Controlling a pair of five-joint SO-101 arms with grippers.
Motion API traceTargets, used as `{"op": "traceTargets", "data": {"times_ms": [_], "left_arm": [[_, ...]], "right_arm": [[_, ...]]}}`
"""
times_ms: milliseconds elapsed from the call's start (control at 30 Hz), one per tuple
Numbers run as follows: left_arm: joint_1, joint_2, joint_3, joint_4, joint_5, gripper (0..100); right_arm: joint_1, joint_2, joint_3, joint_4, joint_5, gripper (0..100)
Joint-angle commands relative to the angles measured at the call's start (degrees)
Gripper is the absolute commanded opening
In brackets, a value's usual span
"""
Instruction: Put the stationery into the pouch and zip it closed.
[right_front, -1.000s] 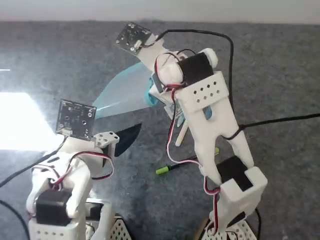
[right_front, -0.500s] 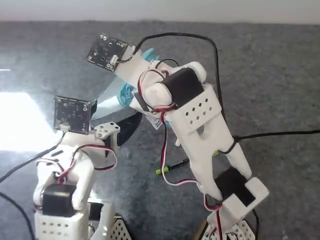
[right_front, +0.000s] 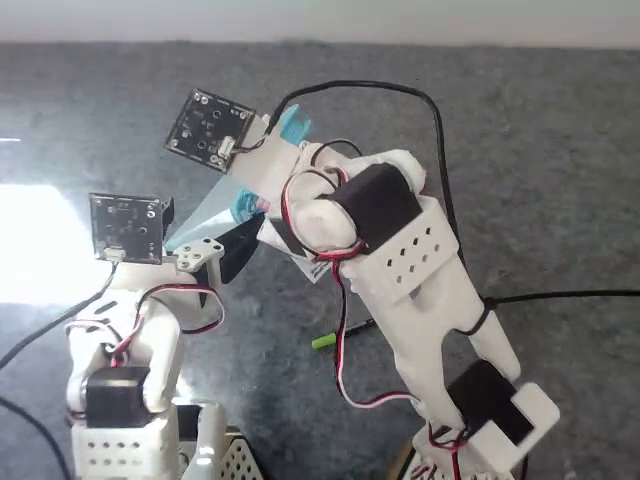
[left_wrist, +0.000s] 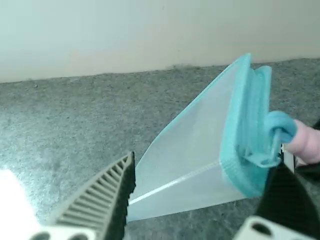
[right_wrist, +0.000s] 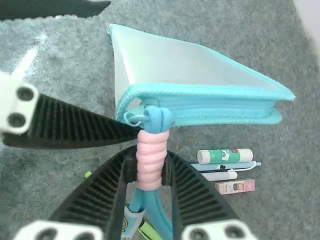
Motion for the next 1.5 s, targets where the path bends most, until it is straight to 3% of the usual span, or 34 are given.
{"op": "traceTargets", "data": {"times_ms": [0, 267, 700, 1000, 1467], "left_arm": [[-0.79, 0.09, 0.04, -2.2, 0.35, 39], [-6.07, 0.09, 0.31, -2.02, 0.09, 38], [-6.33, -0.26, 2.15, -1.67, -0.7, 38], [-5.89, -0.35, -8.48, 11.52, -1.14, 38], [-3.52, 0.0, -14.81, 12.04, -1.14, 38]], "right_arm": [[-1.54, -4.88, 2.02, 2.42, -0.62, 0.8], [-1.27, -11.82, 7.3, 2.42, -0.62, 0.8], [3.3, -12.88, 8.0, 2.33, -1.67, 0.8], [2.95, -12.79, 11.52, 2.15, -1.58, 0.8], [0.84, -12.79, 11.78, 2.07, -2.99, 0.8]]}}
